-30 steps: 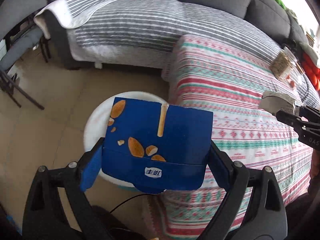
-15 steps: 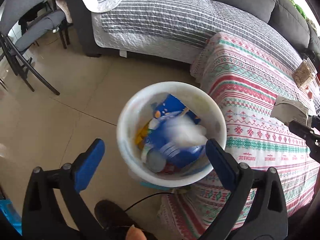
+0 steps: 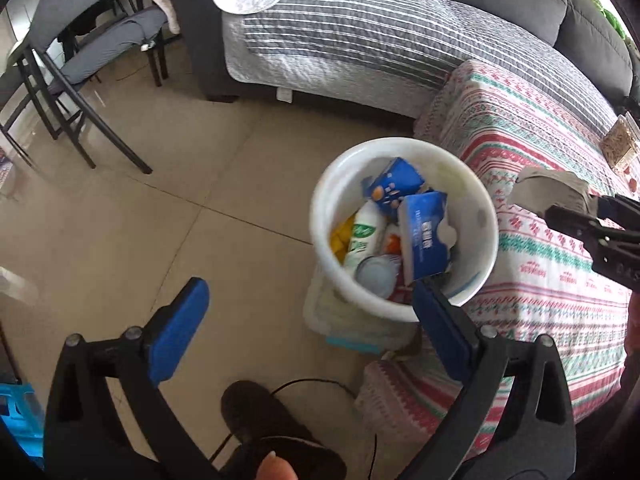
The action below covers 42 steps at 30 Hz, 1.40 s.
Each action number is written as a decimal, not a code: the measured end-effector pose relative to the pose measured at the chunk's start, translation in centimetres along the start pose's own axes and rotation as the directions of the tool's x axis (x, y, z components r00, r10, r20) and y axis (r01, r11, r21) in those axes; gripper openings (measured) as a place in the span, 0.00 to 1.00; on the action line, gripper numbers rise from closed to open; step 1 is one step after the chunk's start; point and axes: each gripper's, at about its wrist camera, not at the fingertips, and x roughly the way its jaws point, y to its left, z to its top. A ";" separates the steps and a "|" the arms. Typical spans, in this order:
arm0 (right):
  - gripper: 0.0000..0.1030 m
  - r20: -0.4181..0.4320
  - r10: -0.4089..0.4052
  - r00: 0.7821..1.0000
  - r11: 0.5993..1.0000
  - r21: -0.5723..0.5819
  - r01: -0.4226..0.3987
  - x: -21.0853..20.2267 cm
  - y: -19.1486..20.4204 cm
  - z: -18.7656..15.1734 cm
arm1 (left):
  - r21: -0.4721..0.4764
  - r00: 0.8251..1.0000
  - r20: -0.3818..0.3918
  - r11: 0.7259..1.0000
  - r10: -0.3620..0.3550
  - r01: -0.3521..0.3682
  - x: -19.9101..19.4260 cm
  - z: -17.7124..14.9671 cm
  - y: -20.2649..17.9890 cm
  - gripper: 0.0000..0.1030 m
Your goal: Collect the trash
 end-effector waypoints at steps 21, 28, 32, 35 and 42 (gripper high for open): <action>0.85 0.065 0.045 0.997 0.999 -0.018 -0.044 2.4 3.9 1.3 | -0.042 1.000 -0.003 0.999 0.012 -0.012 -0.5 -1.5 3.5 0.98; 0.85 0.082 -0.024 0.996 0.999 -0.037 0.027 -1.1 2.8 -0.1 | -0.045 0.999 0.036 0.999 -0.008 0.010 -2.7 -2.0 2.5 0.98; 0.85 0.107 -0.058 0.993 0.998 -0.011 0.060 -4.7 1.3 -1.6 | -0.046 0.997 0.070 0.998 -0.038 0.041 -4.9 -2.6 1.2 0.98; 0.87 0.121 -0.091 0.989 0.996 0.028 0.088 -7.7 -0.1 -3.2 | -0.066 0.993 0.091 0.995 -0.074 0.080 -6.7 -3.2 -0.1 0.98; 0.94 0.154 -0.160 0.975 0.984 0.099 0.146 -14.7 -2.6 -8.9 | -0.045 0.984 0.156 0.994 -0.091 0.099 -10.7 -5.6 -4.5 0.99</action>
